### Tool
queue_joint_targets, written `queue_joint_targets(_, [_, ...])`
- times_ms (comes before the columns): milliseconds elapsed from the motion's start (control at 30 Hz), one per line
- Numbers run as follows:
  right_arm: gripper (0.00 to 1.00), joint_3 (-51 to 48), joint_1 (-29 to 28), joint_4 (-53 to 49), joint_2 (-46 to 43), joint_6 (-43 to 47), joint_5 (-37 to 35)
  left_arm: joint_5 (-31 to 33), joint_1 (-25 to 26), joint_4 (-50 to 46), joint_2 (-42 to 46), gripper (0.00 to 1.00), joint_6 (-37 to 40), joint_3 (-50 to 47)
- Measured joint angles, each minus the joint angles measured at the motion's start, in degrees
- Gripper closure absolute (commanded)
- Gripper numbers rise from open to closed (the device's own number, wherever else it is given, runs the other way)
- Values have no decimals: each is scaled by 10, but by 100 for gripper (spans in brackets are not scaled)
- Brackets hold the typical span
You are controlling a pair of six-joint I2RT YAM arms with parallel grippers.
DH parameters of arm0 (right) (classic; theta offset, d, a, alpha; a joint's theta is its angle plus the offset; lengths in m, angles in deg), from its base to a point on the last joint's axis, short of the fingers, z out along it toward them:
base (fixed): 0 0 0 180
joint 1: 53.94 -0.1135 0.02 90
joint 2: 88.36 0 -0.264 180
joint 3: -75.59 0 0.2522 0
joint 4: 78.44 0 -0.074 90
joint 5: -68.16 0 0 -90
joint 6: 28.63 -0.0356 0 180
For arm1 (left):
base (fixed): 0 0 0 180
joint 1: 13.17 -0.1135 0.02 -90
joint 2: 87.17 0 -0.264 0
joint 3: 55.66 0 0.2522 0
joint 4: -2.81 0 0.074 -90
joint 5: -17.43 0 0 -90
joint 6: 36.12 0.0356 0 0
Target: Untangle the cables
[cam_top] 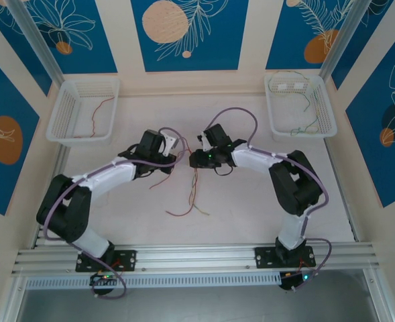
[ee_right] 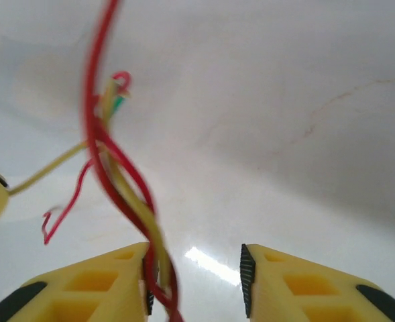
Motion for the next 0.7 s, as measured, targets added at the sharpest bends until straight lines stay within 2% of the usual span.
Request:
queue_joint_targets(100, [40, -48, 0, 16, -70, 7, -15, 1, 1, -9, 41, 100, 4, 0])
queue_joint_targets(233, [36, -105, 3, 48, -170, 20, -27, -9, 3, -10, 98, 100, 23, -3])
queue_joint_targets(367, [34, -129, 18, 78, -256, 28, -8, -24, 11, 5, 156, 100, 50, -25])
queue_joint_targets(500, [31, -129, 34, 101, -294, 35, 36, -40, 13, 14, 189, 100, 66, -45])
queue_joint_targets(700, [28, -121, 39, 103, -300, 31, 112, -62, 17, 18, 217, 100, 77, -64])
